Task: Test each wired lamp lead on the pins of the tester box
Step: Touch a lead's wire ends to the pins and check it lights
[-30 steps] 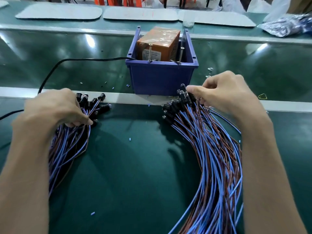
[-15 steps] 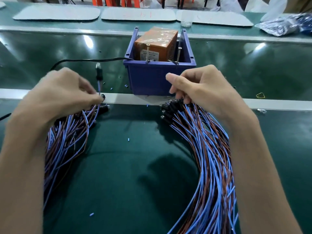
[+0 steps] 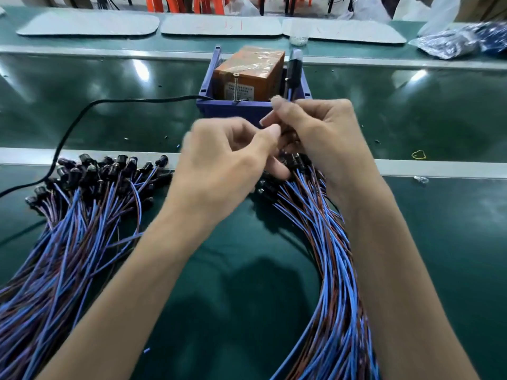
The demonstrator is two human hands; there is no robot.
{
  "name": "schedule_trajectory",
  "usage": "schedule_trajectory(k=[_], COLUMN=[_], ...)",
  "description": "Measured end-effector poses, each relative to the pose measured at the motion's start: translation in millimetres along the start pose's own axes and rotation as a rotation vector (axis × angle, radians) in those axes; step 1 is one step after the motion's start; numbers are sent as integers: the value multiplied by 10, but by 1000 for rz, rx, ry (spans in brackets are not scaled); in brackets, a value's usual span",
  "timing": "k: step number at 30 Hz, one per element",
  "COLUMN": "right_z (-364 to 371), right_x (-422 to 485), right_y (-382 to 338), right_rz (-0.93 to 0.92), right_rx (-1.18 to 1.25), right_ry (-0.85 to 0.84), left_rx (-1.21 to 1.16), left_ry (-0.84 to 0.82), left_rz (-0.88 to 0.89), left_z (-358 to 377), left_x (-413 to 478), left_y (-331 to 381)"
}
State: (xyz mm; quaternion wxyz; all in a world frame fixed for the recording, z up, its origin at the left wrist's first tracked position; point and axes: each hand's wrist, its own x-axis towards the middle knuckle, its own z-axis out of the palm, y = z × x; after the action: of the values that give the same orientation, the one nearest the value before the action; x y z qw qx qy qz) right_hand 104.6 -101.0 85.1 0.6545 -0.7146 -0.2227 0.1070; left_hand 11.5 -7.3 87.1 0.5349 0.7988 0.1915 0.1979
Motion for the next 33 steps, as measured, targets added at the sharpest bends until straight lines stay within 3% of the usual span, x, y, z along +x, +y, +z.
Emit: schedule_trajectory(k=[2, 4, 6, 10, 16, 21, 27, 33], right_z=[-19, -44, -85, -191, -314, -320, -233, -74], right_x=[-6, -18, -29, -10, 70, 93, 43, 21], right_y=[-35, -80, -121, -142, -95, -33, -17, 59], right_rz=[-20, -51, -64, 25, 120, 110, 135, 180], right_rx=[62, 135, 197, 288, 563, 468, 175, 175], right_ry=[88, 142, 174, 272, 312, 251, 21, -109], left_rx=[-285, -516, -752, -1044, -982, -857, -514, -395], left_ry=[-249, -397, -365, -67, 214, 297, 25, -126], left_rz=[-290, -519, -638, -647, -545, -389, -192, -153], left_z=[59, 106, 144, 148, 74, 75, 65, 78], left_x=[0, 10, 28, 48, 116, 135, 109, 94], left_y=[40, 43, 7, -64, -116, -122, -120, -175])
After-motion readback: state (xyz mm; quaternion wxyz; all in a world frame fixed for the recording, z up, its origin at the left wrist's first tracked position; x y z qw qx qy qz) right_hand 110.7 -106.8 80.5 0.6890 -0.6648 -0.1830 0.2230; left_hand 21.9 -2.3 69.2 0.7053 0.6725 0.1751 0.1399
